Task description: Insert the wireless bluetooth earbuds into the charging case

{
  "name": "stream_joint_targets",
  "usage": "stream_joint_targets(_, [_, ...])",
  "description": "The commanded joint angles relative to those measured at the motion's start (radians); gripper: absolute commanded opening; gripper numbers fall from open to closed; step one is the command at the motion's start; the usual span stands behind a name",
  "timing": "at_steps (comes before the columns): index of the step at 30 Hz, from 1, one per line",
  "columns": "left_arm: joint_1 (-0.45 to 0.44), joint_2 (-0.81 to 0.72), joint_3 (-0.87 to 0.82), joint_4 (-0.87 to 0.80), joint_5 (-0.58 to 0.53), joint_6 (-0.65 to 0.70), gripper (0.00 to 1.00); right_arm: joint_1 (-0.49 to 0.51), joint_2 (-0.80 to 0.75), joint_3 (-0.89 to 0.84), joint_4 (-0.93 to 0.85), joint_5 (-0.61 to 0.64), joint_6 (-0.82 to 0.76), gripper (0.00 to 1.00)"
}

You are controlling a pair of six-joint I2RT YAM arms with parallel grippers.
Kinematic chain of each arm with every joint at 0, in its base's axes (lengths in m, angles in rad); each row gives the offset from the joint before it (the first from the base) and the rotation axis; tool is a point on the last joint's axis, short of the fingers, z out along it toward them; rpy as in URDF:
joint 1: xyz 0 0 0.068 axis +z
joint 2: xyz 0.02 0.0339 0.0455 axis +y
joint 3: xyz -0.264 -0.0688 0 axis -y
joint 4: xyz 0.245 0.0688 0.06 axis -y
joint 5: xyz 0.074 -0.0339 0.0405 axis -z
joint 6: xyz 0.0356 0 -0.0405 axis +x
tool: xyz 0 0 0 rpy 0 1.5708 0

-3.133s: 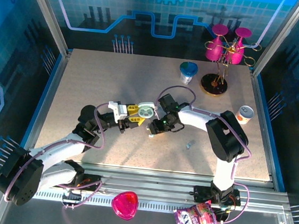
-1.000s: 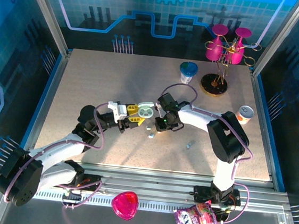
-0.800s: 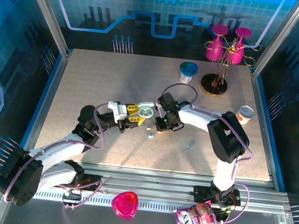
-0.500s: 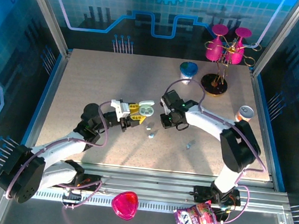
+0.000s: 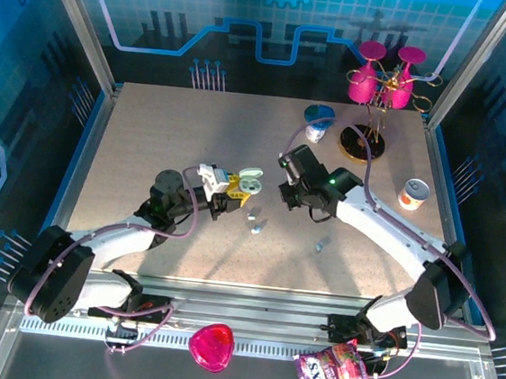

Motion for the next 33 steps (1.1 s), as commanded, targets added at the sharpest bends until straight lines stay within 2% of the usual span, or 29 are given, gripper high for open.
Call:
stream_joint_targets(1, [0.005,0.024,0.038,0.001,-0.018,0.0,0.25,0.043,-0.035,0.072,-0.068,0.037,-0.023,0.18])
stream_joint_targets(11, [0.006,0.037,0.069,-0.061,0.006,-0.05,0.25,0.146,0.027,0.216,-0.05,0.068,-0.088,0.19])
stream_joint_targets(33, [0.004,0.031,0.093,-0.044,0.096,-0.176,0.26,0.168,0.124,0.259,0.018,0.033,-0.103,0.18])
